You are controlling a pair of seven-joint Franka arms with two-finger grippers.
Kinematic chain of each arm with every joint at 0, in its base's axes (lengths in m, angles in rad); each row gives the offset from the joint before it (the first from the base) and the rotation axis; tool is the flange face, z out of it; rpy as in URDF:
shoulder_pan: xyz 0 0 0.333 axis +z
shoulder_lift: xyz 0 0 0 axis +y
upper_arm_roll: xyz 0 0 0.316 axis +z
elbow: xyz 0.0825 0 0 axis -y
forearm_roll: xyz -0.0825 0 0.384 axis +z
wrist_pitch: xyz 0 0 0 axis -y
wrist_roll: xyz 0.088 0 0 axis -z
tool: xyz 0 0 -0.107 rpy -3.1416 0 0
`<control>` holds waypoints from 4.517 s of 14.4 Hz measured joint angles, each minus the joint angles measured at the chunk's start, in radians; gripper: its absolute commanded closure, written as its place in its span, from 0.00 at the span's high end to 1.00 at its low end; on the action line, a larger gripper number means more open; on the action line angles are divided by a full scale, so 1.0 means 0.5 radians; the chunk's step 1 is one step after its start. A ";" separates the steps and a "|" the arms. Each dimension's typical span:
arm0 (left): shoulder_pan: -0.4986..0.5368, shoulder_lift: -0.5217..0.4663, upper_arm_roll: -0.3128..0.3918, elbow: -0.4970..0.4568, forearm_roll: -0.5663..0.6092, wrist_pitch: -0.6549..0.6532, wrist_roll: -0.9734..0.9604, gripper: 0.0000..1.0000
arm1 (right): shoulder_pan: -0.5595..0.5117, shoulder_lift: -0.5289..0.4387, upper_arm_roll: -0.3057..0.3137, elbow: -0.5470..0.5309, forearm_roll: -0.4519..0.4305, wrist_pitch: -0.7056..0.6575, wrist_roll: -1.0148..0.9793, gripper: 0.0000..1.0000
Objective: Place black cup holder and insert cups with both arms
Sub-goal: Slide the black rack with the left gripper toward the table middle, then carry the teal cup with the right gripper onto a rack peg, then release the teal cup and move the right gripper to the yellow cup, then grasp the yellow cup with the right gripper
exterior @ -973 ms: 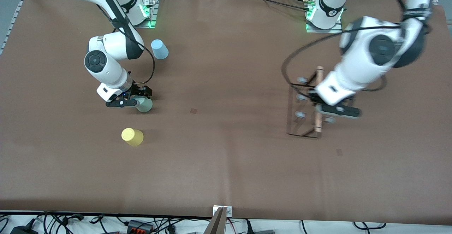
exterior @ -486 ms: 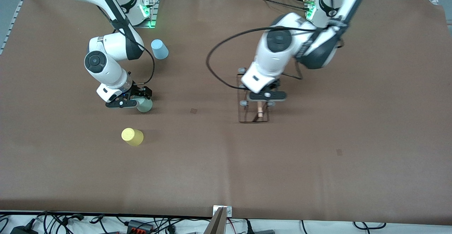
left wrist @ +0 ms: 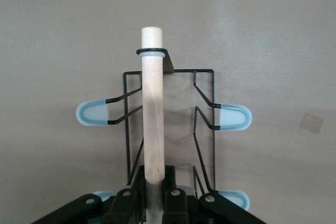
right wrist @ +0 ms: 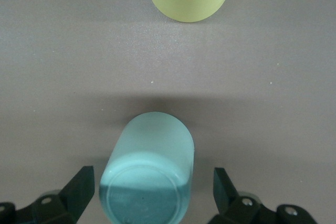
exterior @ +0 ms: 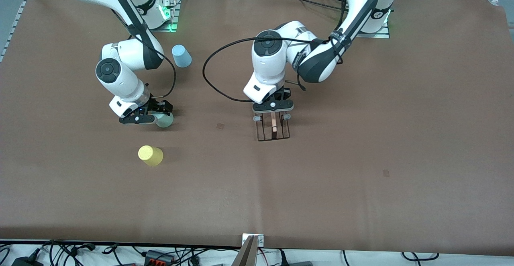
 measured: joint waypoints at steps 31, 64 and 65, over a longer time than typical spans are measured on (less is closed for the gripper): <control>1.013 -0.998 0.503 -0.059 -0.462 -1.129 2.189 1.00 | 0.794 0.115 0.458 1.068 -0.105 -0.864 1.989 0.05; 0.885 -1.251 0.713 -0.245 -0.493 -0.838 2.336 1.00 | -0.120 0.381 0.011 0.840 -0.146 -0.280 0.099 1.00; 0.885 -1.251 0.713 -0.245 -0.493 -0.838 2.336 1.00 | -0.129 0.411 0.011 0.840 -0.146 -0.233 0.078 1.00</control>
